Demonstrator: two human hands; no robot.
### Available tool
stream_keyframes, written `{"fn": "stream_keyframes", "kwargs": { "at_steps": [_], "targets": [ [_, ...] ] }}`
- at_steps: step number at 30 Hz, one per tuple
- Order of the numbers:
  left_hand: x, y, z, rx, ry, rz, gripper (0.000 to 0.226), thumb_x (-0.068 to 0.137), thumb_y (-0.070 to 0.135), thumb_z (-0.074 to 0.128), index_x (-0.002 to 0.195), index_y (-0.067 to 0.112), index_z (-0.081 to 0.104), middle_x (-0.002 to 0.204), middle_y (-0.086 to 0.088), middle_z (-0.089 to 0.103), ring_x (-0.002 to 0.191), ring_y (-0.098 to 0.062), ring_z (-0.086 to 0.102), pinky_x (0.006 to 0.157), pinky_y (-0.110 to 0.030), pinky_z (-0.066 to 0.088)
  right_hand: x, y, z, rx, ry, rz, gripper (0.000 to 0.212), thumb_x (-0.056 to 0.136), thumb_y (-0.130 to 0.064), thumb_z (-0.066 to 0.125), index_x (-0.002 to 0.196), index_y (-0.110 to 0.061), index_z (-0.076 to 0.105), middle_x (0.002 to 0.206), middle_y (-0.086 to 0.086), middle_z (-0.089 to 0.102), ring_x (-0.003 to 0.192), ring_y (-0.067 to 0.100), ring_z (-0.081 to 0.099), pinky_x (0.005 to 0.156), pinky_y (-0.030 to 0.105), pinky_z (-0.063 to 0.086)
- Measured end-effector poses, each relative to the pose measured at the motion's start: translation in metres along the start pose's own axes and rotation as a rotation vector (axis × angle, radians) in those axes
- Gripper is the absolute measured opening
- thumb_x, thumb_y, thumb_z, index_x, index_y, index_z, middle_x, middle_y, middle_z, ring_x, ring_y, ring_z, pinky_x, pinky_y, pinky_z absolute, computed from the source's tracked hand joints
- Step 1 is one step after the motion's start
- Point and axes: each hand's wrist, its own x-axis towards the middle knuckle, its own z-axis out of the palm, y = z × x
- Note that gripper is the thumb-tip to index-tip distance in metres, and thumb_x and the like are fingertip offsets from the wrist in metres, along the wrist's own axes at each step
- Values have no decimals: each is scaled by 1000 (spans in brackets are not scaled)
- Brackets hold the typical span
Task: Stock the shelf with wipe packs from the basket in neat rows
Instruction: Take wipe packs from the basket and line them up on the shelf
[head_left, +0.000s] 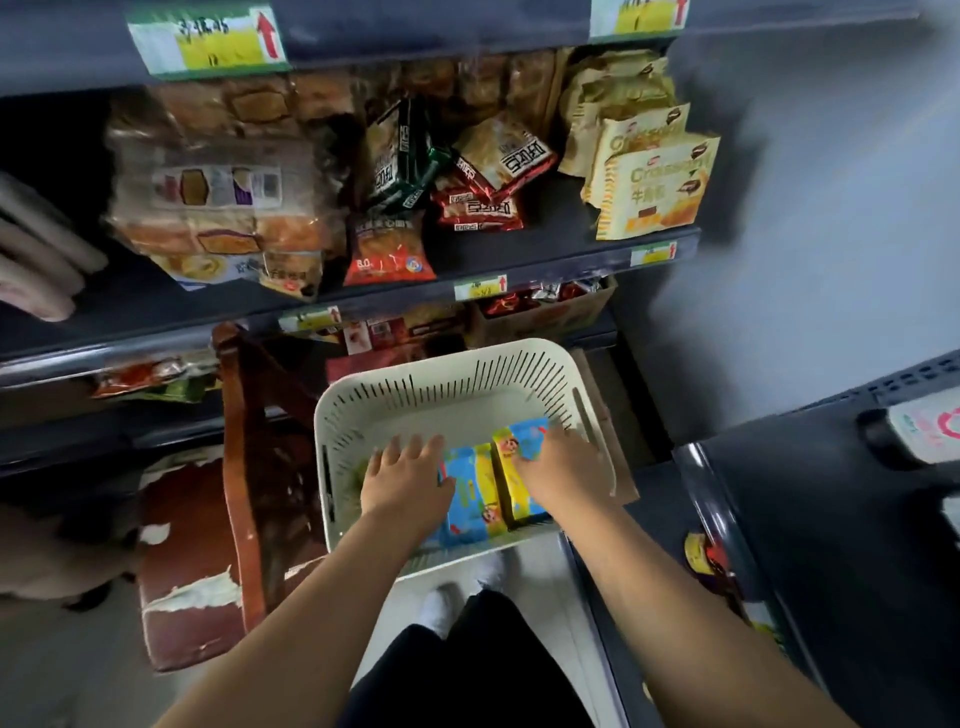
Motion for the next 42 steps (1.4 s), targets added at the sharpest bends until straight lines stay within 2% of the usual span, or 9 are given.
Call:
{"fn": "stream_keyframes", "kwargs": {
  "at_steps": [4,7,11,14,21,25,30,37,42],
  "targets": [
    [23,-5,6,90,-148,-163,70,91,28,61,154,25,29,157,-6,36,148,-34,30,119,-47,28,27,3,17,-11,-104,125,61,95,-42,64,146,-13,48,144,11,52,131,30,54,103,39,47],
    [33,-18,3,168,-195,-149,60,92,12,57,147,29,44,143,-6,47,131,-32,50,102,-43,46,43,7,34,49,-71,159,54,91,-40,71,134,-10,56,135,11,55,120,30,61,93,39,52],
    [39,-39,12,116,-156,-148,51,91,14,57,140,25,47,134,-8,44,118,-32,55,93,-41,51,49,9,38,62,55,153,50,85,-39,79,123,-13,60,121,7,61,107,28,65,78,34,48],
    [44,-53,19,138,-112,-180,49,88,22,65,134,23,48,132,-8,41,114,-33,53,96,-42,48,51,10,44,91,101,122,51,80,-40,82,115,-13,58,116,7,61,106,29,65,80,38,53],
    [57,-59,24,-325,-12,-288,46,82,-1,64,121,22,71,124,-11,54,115,-35,56,98,-33,47,53,15,56,577,-82,93,33,79,-19,77,101,-23,52,91,-7,67,87,23,67,78,43,57],
    [60,-60,21,-381,-130,-326,45,75,11,79,118,20,70,119,-8,63,103,-28,63,83,-27,51,48,22,59,606,-139,56,16,80,-16,70,94,-17,62,88,0,70,84,24,68,76,43,59],
    [49,-60,24,-76,-69,-177,50,78,34,77,125,26,65,121,-4,61,115,-27,51,98,-34,47,37,28,52,589,-133,54,9,82,-16,70,86,-14,62,85,1,69,81,25,66,73,42,56],
    [28,-56,51,39,72,-101,58,68,29,83,122,22,65,116,-5,55,104,-31,57,87,-40,52,32,33,56,523,-144,7,17,86,-21,70,91,-11,58,89,3,66,82,26,65,71,42,54],
    [30,-59,45,17,36,-126,61,68,30,84,125,21,63,121,-7,59,111,-32,57,94,-39,49,30,33,59,425,-147,-77,20,99,-31,59,113,-18,51,98,7,67,90,33,63,77,42,52]
  ]
}}
